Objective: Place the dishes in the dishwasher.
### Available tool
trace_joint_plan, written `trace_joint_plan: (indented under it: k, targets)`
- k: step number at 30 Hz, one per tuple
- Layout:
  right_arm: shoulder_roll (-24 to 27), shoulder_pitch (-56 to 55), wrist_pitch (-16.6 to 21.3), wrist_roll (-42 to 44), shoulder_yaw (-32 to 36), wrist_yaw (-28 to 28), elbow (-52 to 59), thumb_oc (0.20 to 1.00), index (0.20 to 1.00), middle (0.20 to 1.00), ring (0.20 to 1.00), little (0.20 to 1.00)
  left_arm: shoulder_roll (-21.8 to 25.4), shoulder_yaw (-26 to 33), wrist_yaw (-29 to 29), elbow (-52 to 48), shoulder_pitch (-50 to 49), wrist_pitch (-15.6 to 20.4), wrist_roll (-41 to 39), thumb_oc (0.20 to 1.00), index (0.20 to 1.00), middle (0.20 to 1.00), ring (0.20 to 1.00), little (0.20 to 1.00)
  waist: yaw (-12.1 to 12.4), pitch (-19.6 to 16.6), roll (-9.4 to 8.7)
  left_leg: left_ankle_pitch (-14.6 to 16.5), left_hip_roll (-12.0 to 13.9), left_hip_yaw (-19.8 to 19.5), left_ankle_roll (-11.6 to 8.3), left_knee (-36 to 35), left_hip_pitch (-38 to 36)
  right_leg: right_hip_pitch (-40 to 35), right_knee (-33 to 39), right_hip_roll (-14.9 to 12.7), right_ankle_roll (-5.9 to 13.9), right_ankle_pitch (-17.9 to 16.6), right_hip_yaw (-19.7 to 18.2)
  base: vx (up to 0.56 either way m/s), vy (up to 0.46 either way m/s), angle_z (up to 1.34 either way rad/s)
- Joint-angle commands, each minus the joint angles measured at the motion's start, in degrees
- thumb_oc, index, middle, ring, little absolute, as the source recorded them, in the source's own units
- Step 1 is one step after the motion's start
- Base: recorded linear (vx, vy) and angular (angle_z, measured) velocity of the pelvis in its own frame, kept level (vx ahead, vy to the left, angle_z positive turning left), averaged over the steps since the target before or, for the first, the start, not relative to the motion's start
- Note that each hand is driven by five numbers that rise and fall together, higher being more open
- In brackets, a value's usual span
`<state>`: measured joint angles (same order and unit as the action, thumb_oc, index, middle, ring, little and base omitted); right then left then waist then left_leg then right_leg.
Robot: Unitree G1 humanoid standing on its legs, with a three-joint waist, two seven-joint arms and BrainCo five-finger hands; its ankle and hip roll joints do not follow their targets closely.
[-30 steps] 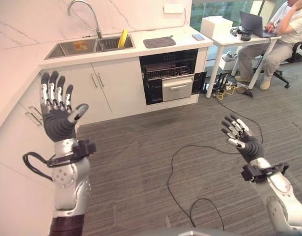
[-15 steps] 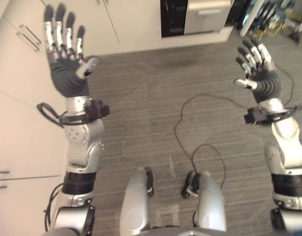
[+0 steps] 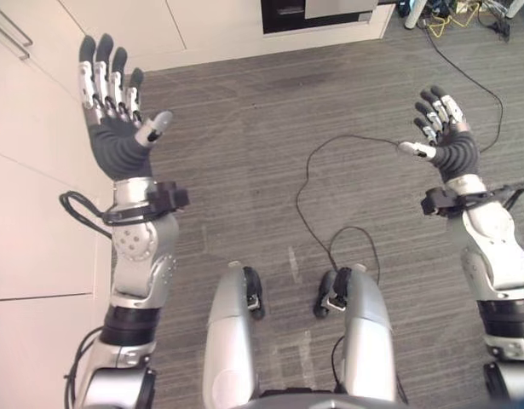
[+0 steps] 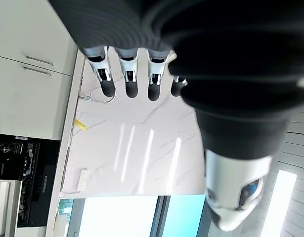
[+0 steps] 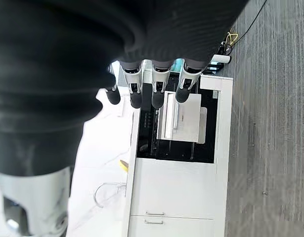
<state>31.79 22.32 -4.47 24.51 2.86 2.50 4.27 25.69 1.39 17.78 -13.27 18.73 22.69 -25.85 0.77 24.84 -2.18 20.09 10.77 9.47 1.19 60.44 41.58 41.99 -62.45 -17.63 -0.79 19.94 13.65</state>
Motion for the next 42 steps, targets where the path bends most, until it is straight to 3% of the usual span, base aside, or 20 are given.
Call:
trace_joint_plan:
  k: [1,4,5,8,9,12,14,16,17,18,19,21,23,27,28,30,34,37,38,42]
  targets:
    - [-0.29,3.47,2.44,3.16,1.03,2.55,-2.79,1.0,1.0,1.0,1.0,1.0,1.99,-0.19,-1.23,-1.35,0.65,2.67,-0.17,1.0,1.0,1.0,1.0,1.0,0.63,-4.17,0.37,3.2,1.5,-3.02,-4.33,-5.38,-5.42,-4.81,2.22,-2.39,4.98,3.45,-3.64,-0.01,-0.027,0.07]
    - [0.19,7.1,-0.1,5.29,-0.26,1.4,-7.8,1.0,1.0,1.0,1.0,1.0,1.83,-1.32,-1.65,-0.78,1.7,3.42,1.13,1.0,1.0,1.0,1.0,1.0,1.48,-4.56,0.85,2.18,1.48,-2.79,-4.05,-8.08,-6.78,-5.47,3.19,-2.65,5.21,3.09,-3.34,-0.05,-0.021,0.09]
    - [0.5,7.71,-1.24,5.08,-1.0,0.77,-9.15,1.0,1.0,1.0,1.0,1.0,2.18,-1.67,-1.88,-0.84,1.95,3.15,1.4,1.0,1.0,1.0,1.0,1.0,1.82,-4.79,0.75,0.1,1.57,-2.34,-3.57,-10.35,-7.36,-5.73,4.57,-2.85,4.78,1.46,-2.77,-0.09,-0.055,0.12]
    - [1.67,8.17,-5.05,5.53,-1.91,1.18,-13.38,1.0,1.0,1.0,1.0,1.0,3.4,-2.11,-2.45,-0.57,2.38,1.96,0.19,1.0,1.0,1.0,1.0,1.0,2.56,-5.96,0.32,-1.78,1.72,-1.5,-3.47,-16.28,-11.7,-9.11,7.68,-3.53,5.12,0.33,-1.19,0.02,-0.068,0.2]
    - [2.52,9.4,-7.49,3.61,-2.6,1.93,-17.01,1.0,1.0,1.0,1.0,1.0,3.77,-2.56,-2.53,-0.05,2.86,1.9,-0.38,1.0,1.0,1.0,1.0,1.0,2.87,-6.48,0.29,-2.82,1.65,-1.19,-3.57,-19.09,-13.51,-10.74,9.58,-3.58,5.22,-0.34,-0.52,0.05,-0.032,0.21]
    - [5.46,15.48,-9.63,3.91,-5.97,2.61,-29.23,1.0,1.0,1.0,1.0,1.0,4.81,-4.44,-1.86,0.54,5.15,0.63,-0.08,1.0,1.0,1.0,1.0,1.0,4.29,-7.83,0.12,-7.09,1.5,0.48,-4.16,-28.54,-18.88,-15.67,16.44,-3.19,5.58,-2.74,2.29,0.03,-0.054,0.1]
    - [7.1,20.23,-8.59,6.24,-8.71,2.23,-35.0,1.0,1.0,1.0,1.0,1.0,5.31,-5.46,-1.57,0.44,5.85,-0.68,0.38,1.0,1.0,1.0,1.0,1.0,5.44,-8.94,-0.29,-11.17,0.82,1.41,-4.71,-36.85,-23.52,-20.36,24.19,-1.87,5.75,-5.45,4.96,0.03,-0.074,0.06]
    - [6.39,18.01,-6.18,9.35,-7.22,1.44,-28.95,1.0,1.0,1.0,1.0,1.0,5.67,-4.75,-1.2,-0.95,3.85,-1.75,1.37,1.0,1.0,1.0,1.0,1.0,5.27,-10.98,-0.99,-15.06,0.44,2.48,-5.24,-46.15,-28.68,-26.61,34.86,1.09,5.72,-8.53,7.55,0.09,-0.027,0.06]
    - [4.31,13.8,-4.15,10.3,-5.47,2.06,-21.61,1.0,1.0,1.0,1.0,1.0,4.72,-3.59,-1.03,-1.15,1.84,-1.53,2.27,1.0,1.0,1.0,1.0,1.0,4.27,-12.77,-1.01,-17.75,-0.18,3.41,-5.79,-53.14,-32.75,-31.49,43.13,3.49,6.13,-10.75,8.21,0.1,0.027,-0.02]
    - [3.32,12.05,-3.75,9.79,-4.89,2.28,-19.0,1.0,1.0,1.0,1.0,1.0,4.37,-3.27,-0.89,-1.41,1.08,-1.57,2.53,1.0,1.0,1.0,1.0,1.0,3.93,-13.34,-0.91,-18.72,-0.3,3.67,-5.82,-54.88,-33.76,-32.76,45.35,4.22,6.15,-11.69,8.31,0.16,0.141,-0.04]
    - [-1.78,3.39,0.14,7.03,-3.06,1.43,-7.32,1.0,1.0,1.0,1.0,1.0,2.54,-1.2,-0.64,-2.05,-2.64,-0.51,4.59,1.0,1.0,1.0,1.0,1.0,1.94,-15.5,-0.36,-20.99,-0.81,4.91,-6.18,-60.58,-37.74,-37.21,51.98,6.2,6.81,-13.6,8.12,0.1,0.198,-0.19]
    - [-5.01,-4.82,2.96,5.39,-1.33,-2.35,0.02,1.0,1.0,1.0,1.0,1.0,0.46,0.42,-1.48,-2.23,-5.67,1.54,5.97,1.0,1.0,1.0,1.0,1.0,0.28,-17.17,0.83,-23.85,-0.2,6.28,-6.79,-65.07,-40.01,-39.9,56.72,6.4,7.53,-16.3,8.44,0.02,0.221,-0.3]
    - [-8.0,-15.68,2.14,4.09,-0.29,-7.52,7.72,1.0,1.0,1.0,1.0,1.0,-2.01,2.39,-3.02,-2.18,-10.24,2.77,7.17,1.0,1.0,1.0,1.0,1.0,-2.26,-19.24,1.89,-22.89,-0.47,8.97,-7.57,-65.44,-42.88,-44.41,64.89,6.13,8.68,-20.3,8.54,-0.1,0.206,-0.33]
    - [-9.26,-19.94,1.31,4.53,0.73,-9.54,7.05,1.0,1.0,1.0,1.0,1.0,-2.09,3.76,-2.91,-1.41,-12.59,2.29,6.67,1.0,1.0,1.0,1.0,1.0,-3.34,-19.83,2.13,-22.35,-1.09,9.67,-6.93,-65.44,-43.84,-44.64,64.2,6.13,8.65,-20.25,7.59,-0.04,0.065,-0.3]
    - [-11.56,-28.34,0.11,2.75,3.31,-8.58,3.71,1.0,1.0,1.0,1.0,1.0,-2.98,6.58,-6.13,1.47,-18.05,-1.51,1.53,1.0,1.0,1.0,1.0,1.0,-4.93,-20.27,2.43,-21.02,-1.7,9.4,-6.17,-65.44,-46.06,-45.9,63.26,5.8,8.87,-19.45,6.53,-0.04,0.039,-0.1]
    - [-12.38,-30.74,1.17,1.03,2.67,-8.3,1.53,1.0,1.0,1.0,1.0,1.0,-2.66,6.29,-6.06,5.24,-19.73,-3.63,-1.01,1.0,1.0,1.0,1.0,1.0,-5.34,-20.82,2.31,-20.39,-1.83,9.66,-6.2,-65.44,-47.1,-46.79,64.16,5.64,9.05,-19.65,6.47,-0.02,-0.008,-0.23]
    - [-11.76,-30.01,0.66,-5.9,-0.48,-7.79,-9.59,1.0,1.0,1.0,1.0,1.0,-4.37,5.14,-6.01,14.76,-21.72,-6.55,-0.38,1.0,1.0,1.0,1.0,1.0,-4.79,-21.27,1.96,-19.71,-2.23,9.58,-6.12,-65.44,-48.56,-48.53,65.26,5.71,9.13,-20.14,6.45,0.03,-0.029,-0.15]
    - [-11.72,-29.52,0.31,-6.2,-1.9,-8.78,-12.92,1.0,1.0,1.0,1.0,1.0,-4.8,4.54,-6.49,17.15,-22.09,-7.41,0.44,1.0,1.0,1.0,1.0,1.0,-4.5,-21.21,1.86,-19.62,-2.24,9.59,-6.11,-65.44,-48.9,-48.99,65.48,5.67,9.11,-20.27,6.7,0.03,-0.018,-0.02]
    - [-12.57,-28.4,0.04,-8.67,-4.57,-9.2,-23.25,1.0,1.0,1.0,1.0,1.0,-5.82,2.49,-8.0,26.24,-22.05,-8.72,1.59,1.0,1.0,1.0,1.0,1.0,-4.01,-21.02,1.67,-19.3,-2.31,9.71,-6.23,-65.44,-49.76,-49.94,65.68,5.67,9.23,-20.39,7.24,0.05,-0.031,0.01]
    - [-12.8,-27.08,-0.4,-11.49,-8.27,-11.36,-38.89,1.0,1.0,1.0,1.0,1.0,-8.87,0.76,-11.42,43.19,-21.93,-12.67,-1.34,1.0,1.0,1.0,1.0,1.0,-3.35,-20.91,1.58,-19.15,-2.33,9.55,-6.07,-65.44,-50.15,-50.55,65.78,5.76,9.16,-20.51,7.82,0.05,-0.007,0.06]
